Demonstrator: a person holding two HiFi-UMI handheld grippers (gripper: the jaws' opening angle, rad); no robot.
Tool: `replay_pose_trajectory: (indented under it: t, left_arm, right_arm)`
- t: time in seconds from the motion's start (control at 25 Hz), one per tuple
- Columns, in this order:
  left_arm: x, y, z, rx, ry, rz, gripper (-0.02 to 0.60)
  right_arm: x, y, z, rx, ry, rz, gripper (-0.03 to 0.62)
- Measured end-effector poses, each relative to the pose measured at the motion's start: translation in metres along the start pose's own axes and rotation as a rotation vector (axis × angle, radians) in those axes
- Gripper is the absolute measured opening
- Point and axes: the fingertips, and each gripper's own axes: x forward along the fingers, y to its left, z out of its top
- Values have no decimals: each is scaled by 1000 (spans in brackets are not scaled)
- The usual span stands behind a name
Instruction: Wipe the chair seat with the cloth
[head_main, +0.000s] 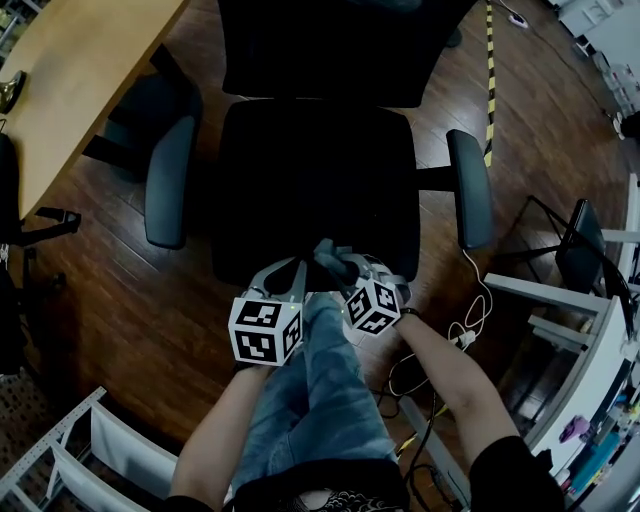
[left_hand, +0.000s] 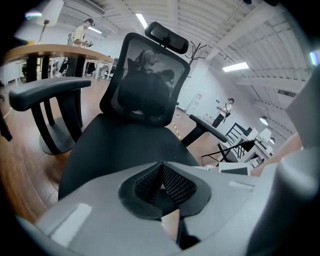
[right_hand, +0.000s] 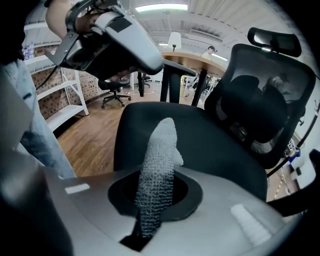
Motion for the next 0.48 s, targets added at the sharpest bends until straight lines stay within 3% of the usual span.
replay_pose_trajectory:
  t: [0.24,0.48]
  left_arm:
    - [-1,-14,-8,9,3,-11,3]
    - [-1,-13,-13,5,4,-3,3]
  right_arm:
    - [-8,33,-6,18,-11,31,12]
    - [-9,29,-4,24,-16,26,12]
